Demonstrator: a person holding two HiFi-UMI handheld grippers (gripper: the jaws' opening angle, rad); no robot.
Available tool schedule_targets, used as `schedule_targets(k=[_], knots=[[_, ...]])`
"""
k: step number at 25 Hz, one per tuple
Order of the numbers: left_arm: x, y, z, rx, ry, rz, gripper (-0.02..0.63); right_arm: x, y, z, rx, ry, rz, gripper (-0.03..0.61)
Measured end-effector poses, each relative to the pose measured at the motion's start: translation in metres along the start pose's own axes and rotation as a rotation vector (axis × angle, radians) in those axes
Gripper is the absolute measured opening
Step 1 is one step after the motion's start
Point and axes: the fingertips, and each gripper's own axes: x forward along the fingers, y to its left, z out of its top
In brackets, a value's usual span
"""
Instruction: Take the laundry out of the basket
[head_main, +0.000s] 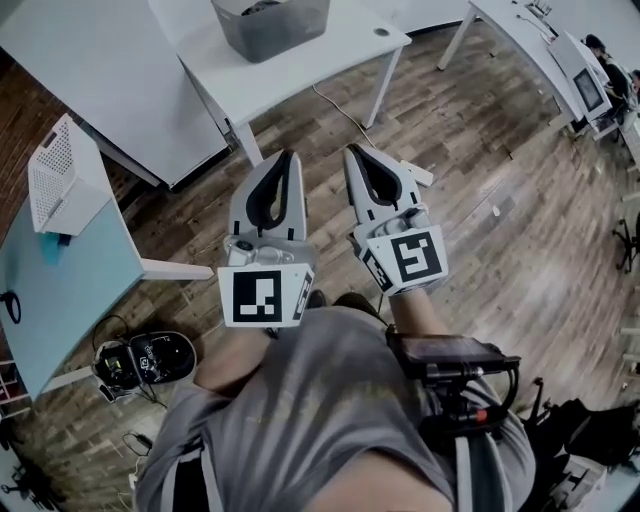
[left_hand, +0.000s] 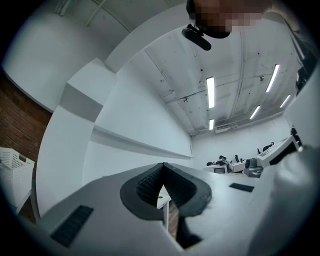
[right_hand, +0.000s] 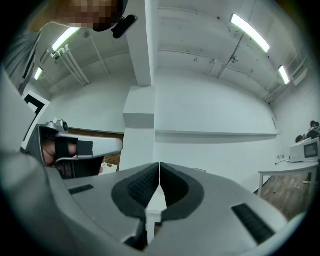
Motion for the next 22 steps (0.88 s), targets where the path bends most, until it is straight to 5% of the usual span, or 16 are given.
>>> schedule_targets(k=[11,22], knots=[[0.041,0.030,-0.030,-0.036,0.054,0.013,0.008,0.042,-0.024,-0.020,0.011,0.043,-0.014,0.009],[0.136,0.045,-0.066,-0.028,0.126,0.016,0.008,0.102,-0.102,-0.052,0.064,0.078,-0.035,0.009]])
